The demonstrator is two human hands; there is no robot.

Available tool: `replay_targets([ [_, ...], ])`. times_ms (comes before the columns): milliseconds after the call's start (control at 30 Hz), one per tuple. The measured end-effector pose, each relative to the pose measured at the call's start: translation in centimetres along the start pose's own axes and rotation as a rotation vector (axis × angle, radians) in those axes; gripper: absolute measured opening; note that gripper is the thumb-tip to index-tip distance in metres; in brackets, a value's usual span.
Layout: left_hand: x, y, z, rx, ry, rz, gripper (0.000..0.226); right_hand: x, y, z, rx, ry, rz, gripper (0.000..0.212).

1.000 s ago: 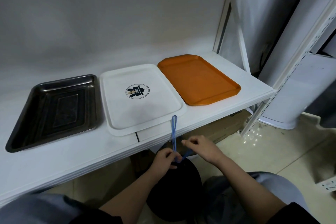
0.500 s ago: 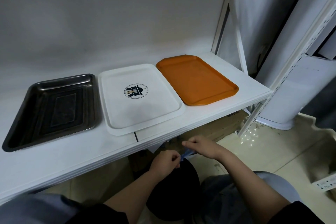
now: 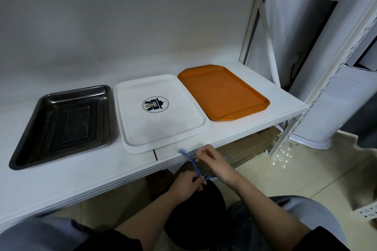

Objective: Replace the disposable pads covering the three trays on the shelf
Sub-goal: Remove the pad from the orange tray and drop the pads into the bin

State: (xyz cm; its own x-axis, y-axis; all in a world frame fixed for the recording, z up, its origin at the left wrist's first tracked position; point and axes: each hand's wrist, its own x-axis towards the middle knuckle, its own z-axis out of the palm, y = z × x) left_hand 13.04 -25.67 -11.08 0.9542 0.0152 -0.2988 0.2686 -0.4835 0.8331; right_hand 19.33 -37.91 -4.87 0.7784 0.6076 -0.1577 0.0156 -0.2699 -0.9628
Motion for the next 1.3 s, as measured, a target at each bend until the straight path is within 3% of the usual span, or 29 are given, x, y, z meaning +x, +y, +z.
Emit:
replay_targets([
  [167,-0.1,0.2,-0.3,-0.132,-0.003,-0.063,0.033,-1.5,3.3,0.4,-0.638,-0.01,-0.009,0.02],
  [233,0.0,0.2,-0.3,-0.148,0.011,-0.099,0.032,-1.5,4.6,0.7,-0.729,-0.006,0.052,0.019],
  [300,-0.1,0.1,-0.4,-0.168,0.011,-0.125,0.031,-1.3,5.5,0.8,-0.719,0.014,0.148,0.017],
  [500,-0.1,-0.4,-0.7,-0.286,0.011,-0.146,0.029,-0.8,6.3,-0.5,-0.517,-0.05,0.288,0.047],
  [633,-0.3,-0.3,-0.5,-0.318,0.018,-0.096,0.021,-1.0,6.7,-1.1,-0.347,-0.249,0.475,0.041],
  [733,-0.3,-0.5,-0.6,-0.317,0.027,-0.039,0.006,-1.0,6.3,-1.2,-0.37,-0.365,0.463,0.027],
  [967,0.0,-1.1,-1.0,-0.239,-0.019,0.008,0.019,-0.7,7.8,-0.9,-0.338,-0.313,0.342,0.011],
  [1133,0.1,-1.5,-1.3,-0.202,-0.048,0.064,0.021,-0.2,7.9,0.1,-0.354,-0.105,0.162,0.019],
  [1300,-0.1,-1.3,-1.3,-0.131,-0.039,0.119,0.029,0.0,8.1,0.8,-0.274,-0.154,0.122,0.034],
])
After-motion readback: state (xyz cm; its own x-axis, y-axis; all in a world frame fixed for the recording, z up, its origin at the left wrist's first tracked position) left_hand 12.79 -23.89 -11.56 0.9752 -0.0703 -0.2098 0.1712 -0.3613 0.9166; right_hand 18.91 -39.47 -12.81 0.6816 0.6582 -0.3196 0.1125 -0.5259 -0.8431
